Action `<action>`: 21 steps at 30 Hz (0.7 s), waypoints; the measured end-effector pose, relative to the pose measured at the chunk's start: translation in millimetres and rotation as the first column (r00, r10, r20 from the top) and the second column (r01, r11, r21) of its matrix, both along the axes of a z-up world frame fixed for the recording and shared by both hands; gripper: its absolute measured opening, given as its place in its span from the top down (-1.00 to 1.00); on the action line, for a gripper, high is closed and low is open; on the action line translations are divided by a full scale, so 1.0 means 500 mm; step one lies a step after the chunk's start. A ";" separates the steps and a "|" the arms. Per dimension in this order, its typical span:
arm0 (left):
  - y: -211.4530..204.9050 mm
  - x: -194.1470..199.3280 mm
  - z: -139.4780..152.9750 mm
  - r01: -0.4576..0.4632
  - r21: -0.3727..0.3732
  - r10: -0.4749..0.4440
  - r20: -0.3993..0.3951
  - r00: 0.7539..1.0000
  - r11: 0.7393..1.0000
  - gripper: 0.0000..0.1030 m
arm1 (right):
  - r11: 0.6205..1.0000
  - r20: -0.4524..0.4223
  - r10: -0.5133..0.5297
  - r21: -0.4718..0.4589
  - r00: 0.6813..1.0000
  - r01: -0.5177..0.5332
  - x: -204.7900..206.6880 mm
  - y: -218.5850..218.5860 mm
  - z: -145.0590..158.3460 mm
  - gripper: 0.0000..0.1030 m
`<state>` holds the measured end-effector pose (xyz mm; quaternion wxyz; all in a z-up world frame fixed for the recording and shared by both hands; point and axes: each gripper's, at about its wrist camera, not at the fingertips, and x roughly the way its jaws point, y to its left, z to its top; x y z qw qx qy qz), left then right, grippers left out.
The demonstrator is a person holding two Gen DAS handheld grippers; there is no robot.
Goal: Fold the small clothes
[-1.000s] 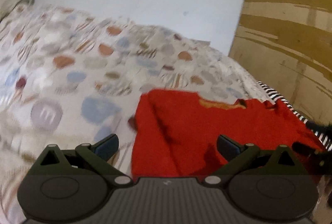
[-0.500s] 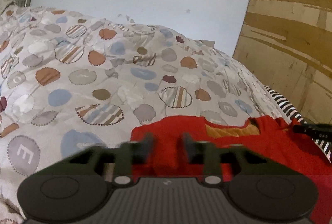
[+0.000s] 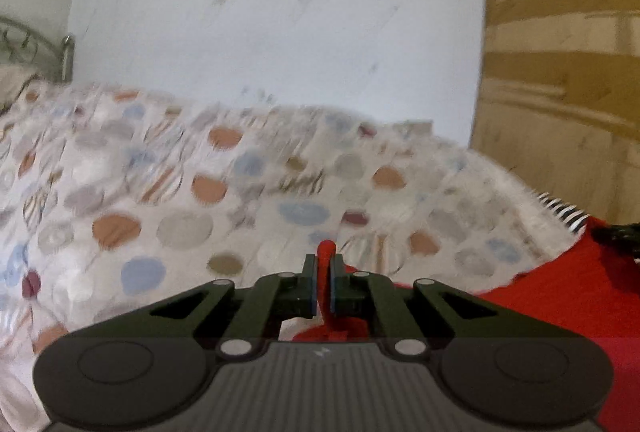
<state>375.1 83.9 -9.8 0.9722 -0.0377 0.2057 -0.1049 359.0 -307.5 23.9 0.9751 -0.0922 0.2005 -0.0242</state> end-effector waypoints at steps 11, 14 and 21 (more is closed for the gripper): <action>0.005 0.016 -0.085 -0.002 0.018 0.004 -0.102 0.995 1.000 0.89 | 0.993 -0.126 -0.035 -0.117 0.991 0.020 0.029 0.006 -0.098 0.85; 0.017 0.015 -0.070 0.001 -0.027 -0.005 -0.132 0.991 1.000 0.64 | 0.992 -0.119 -0.021 -0.123 0.993 0.006 0.026 0.012 -0.090 0.72; 0.057 -0.044 -0.024 -0.025 -0.095 0.013 -0.120 0.993 0.995 -0.81 | 0.989 -0.057 0.007 -0.144 0.998 -0.015 -0.038 0.020 -0.038 -0.43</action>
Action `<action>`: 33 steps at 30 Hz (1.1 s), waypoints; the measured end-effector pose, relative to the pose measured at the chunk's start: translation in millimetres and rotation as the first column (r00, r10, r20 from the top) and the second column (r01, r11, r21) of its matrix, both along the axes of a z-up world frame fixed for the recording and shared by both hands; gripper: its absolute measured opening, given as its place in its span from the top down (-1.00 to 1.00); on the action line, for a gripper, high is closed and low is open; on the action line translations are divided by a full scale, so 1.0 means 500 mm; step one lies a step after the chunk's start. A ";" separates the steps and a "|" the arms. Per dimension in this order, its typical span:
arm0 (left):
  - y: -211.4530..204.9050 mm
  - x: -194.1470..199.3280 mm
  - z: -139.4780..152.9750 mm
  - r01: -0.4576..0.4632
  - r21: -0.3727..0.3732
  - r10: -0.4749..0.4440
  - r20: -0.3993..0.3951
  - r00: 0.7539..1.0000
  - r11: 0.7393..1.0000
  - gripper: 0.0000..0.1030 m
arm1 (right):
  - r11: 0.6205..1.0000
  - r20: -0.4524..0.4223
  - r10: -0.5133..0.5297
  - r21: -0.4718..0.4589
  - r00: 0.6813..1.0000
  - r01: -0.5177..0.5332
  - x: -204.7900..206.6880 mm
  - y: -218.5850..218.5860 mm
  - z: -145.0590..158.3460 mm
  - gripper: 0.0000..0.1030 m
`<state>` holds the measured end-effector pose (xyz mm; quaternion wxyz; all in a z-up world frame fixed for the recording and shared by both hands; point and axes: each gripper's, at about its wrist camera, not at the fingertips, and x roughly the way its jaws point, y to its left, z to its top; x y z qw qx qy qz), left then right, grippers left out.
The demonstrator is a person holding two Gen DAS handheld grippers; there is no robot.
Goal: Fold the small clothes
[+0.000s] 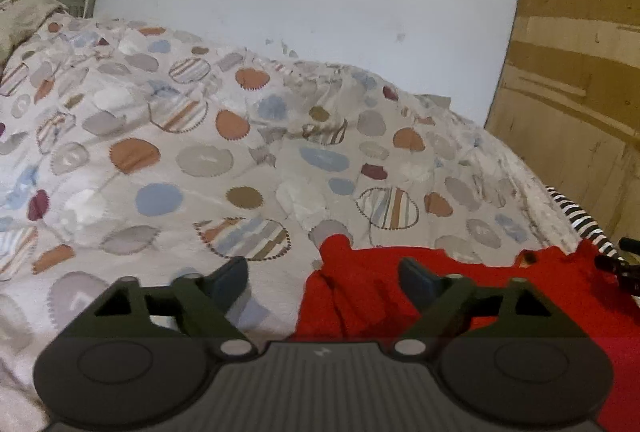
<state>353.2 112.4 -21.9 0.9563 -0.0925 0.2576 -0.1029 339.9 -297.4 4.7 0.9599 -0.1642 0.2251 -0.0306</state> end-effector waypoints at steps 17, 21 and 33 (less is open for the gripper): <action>0.062 -0.180 -0.073 0.119 -0.185 -0.138 -0.094 0.986 0.976 -0.99 | 0.978 0.136 0.211 -0.029 0.968 -0.209 -0.315 0.172 -0.013 -0.99; 0.053 -0.174 -0.085 0.115 -0.177 -0.139 -0.132 0.981 0.977 -0.99 | 0.980 0.145 0.182 -0.112 0.973 -0.166 -0.322 0.200 -0.049 -0.99; 0.034 -0.153 -0.108 0.122 -0.176 -0.152 -0.173 0.973 0.977 -0.99 | 0.990 0.118 0.113 0.069 0.987 -0.122 -0.301 0.172 -0.097 -0.99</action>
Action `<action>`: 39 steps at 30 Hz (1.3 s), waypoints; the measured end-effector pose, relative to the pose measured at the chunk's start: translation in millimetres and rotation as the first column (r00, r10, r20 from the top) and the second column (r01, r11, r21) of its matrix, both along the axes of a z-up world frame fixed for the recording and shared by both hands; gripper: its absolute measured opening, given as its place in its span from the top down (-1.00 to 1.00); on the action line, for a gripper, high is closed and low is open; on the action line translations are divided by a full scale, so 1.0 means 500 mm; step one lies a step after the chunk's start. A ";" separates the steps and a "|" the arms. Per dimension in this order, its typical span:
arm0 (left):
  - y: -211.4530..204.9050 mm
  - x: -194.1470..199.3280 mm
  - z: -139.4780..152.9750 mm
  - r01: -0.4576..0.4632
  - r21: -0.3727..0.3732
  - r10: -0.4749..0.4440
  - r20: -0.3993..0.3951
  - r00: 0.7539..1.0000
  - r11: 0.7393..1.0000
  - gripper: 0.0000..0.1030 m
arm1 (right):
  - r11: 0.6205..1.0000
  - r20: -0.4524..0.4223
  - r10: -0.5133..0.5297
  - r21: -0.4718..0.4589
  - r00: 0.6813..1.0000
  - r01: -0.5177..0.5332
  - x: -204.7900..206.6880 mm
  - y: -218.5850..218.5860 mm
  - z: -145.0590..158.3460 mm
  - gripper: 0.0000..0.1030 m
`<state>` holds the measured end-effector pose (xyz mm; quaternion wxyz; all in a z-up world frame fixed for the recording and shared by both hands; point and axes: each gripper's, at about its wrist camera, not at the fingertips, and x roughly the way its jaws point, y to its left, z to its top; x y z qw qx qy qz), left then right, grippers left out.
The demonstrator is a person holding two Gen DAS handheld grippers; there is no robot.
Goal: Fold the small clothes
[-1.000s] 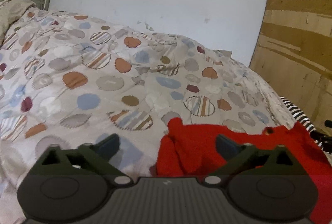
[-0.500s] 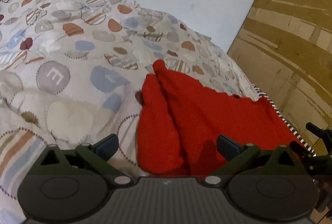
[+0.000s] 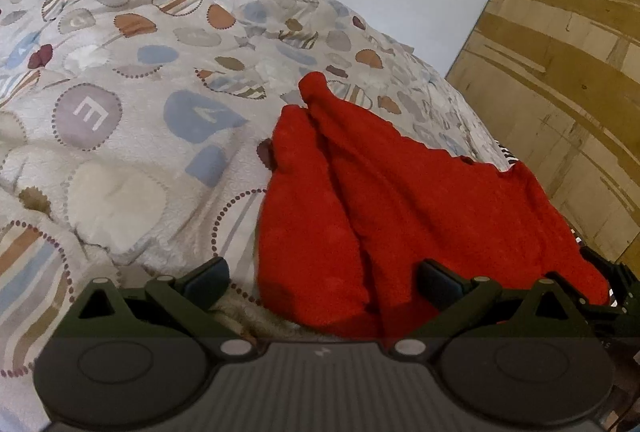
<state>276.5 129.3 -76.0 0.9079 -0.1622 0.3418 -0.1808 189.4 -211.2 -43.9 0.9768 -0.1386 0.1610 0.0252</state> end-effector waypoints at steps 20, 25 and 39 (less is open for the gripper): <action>-0.023 -0.030 0.043 0.017 -0.070 -0.010 0.107 0.994 0.997 0.58 | 1.000 0.002 0.003 0.014 1.000 -0.003 0.000 -0.005 -0.002 -0.99; -0.057 -0.026 0.111 0.028 -0.054 -0.021 0.130 0.991 0.998 0.64 | 1.000 -0.014 0.013 -0.019 1.000 -0.013 0.001 0.000 0.008 -0.99; -0.442 0.047 0.264 0.332 0.255 -0.389 0.224 0.893 0.908 0.67 | 0.986 0.032 0.014 -0.166 0.999 -0.009 -0.065 -0.070 0.080 -0.99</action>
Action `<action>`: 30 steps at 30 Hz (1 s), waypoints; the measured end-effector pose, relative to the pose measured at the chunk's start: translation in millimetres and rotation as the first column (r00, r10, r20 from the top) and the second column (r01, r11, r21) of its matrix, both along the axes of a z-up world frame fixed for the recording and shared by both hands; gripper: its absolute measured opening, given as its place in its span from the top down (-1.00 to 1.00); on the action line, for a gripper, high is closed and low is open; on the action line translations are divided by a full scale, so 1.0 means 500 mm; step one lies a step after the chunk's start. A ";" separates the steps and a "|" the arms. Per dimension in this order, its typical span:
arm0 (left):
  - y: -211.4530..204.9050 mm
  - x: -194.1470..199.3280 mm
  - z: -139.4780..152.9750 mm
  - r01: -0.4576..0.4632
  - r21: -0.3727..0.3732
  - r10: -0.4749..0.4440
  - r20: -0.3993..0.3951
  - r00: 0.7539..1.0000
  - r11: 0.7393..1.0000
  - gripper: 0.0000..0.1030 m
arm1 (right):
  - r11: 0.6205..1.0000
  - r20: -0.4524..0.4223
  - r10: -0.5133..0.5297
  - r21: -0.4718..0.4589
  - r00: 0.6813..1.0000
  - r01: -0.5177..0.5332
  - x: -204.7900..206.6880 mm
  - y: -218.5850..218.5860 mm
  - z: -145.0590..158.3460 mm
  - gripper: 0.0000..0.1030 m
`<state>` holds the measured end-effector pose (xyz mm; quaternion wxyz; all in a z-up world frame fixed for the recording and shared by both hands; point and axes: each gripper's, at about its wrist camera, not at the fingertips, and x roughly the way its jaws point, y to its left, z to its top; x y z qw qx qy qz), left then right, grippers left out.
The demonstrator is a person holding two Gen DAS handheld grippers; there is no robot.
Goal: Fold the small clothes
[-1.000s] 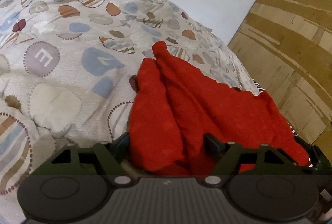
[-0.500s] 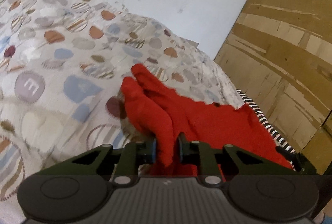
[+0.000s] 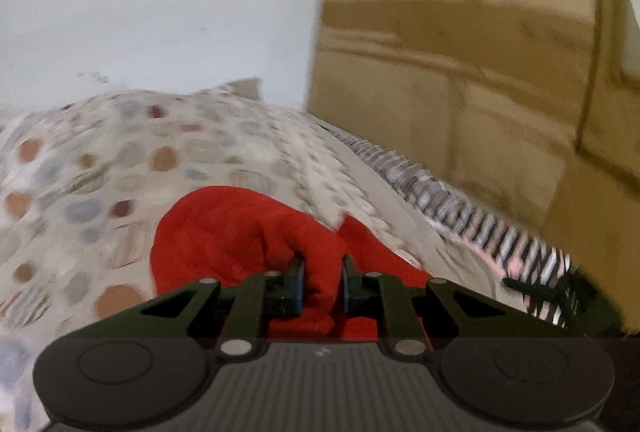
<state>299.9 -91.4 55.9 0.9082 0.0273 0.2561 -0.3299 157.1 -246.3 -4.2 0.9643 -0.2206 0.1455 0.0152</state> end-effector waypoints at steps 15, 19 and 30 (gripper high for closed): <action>-0.057 -0.055 -0.053 0.079 0.111 -0.087 0.075 0.993 0.991 -0.78 | 0.989 -0.033 -0.126 0.077 0.991 0.128 -0.037 -0.082 -0.040 -0.99; -0.034 -0.069 -0.033 0.031 0.063 -0.039 0.131 0.991 0.998 -0.92 | 0.988 -0.040 -0.131 0.076 0.991 0.134 -0.024 -0.089 -0.036 -0.99; 0.120 -0.147 -0.030 -0.187 -0.100 0.202 0.163 0.966 0.977 -0.99 | 0.985 -0.068 -0.133 0.099 0.989 0.139 -0.011 -0.099 -0.034 -0.99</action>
